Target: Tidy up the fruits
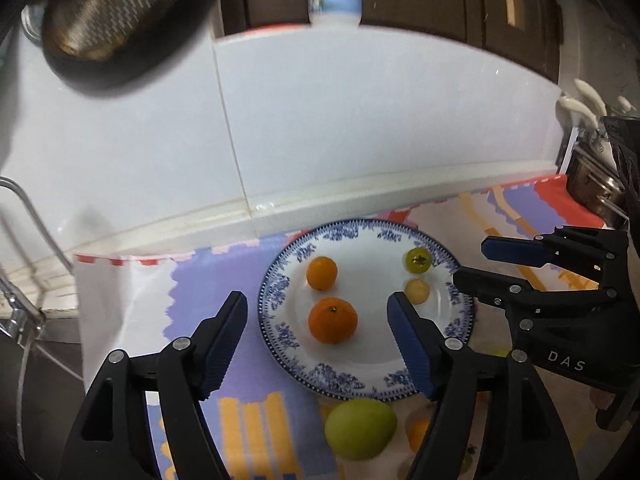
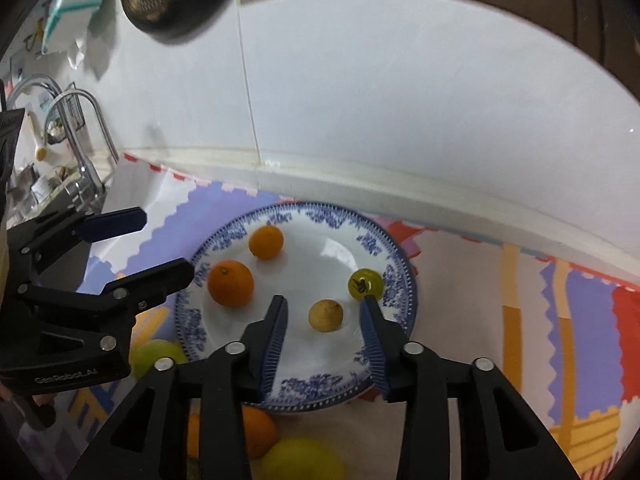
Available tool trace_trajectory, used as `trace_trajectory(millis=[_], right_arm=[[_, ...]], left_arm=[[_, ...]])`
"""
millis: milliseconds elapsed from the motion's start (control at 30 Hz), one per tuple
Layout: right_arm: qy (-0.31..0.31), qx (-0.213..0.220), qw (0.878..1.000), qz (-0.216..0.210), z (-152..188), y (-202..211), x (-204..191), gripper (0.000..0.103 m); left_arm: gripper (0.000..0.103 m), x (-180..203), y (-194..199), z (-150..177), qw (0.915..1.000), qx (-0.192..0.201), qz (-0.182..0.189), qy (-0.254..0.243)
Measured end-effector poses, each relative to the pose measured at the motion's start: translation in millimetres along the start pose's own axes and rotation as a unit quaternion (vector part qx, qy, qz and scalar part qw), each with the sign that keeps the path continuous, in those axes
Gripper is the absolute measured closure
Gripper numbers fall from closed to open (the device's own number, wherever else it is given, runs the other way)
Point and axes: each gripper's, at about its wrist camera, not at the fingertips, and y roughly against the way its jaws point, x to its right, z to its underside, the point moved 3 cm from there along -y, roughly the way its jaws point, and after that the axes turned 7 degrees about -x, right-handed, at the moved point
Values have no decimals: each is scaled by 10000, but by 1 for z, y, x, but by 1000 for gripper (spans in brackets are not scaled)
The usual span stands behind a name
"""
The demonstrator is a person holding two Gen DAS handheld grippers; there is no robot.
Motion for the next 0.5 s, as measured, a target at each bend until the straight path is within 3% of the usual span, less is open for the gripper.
trace_trajectory(millis=[300, 500], right_arm=[[101, 530, 9983, 240, 11, 55, -16, 53], [79, 743, 9966, 350, 24, 81, -20, 44]], left_arm=[[17, 4, 61, 12, 9983, 559, -187, 10], [15, 10, 82, 30, 9975, 648, -262, 28]])
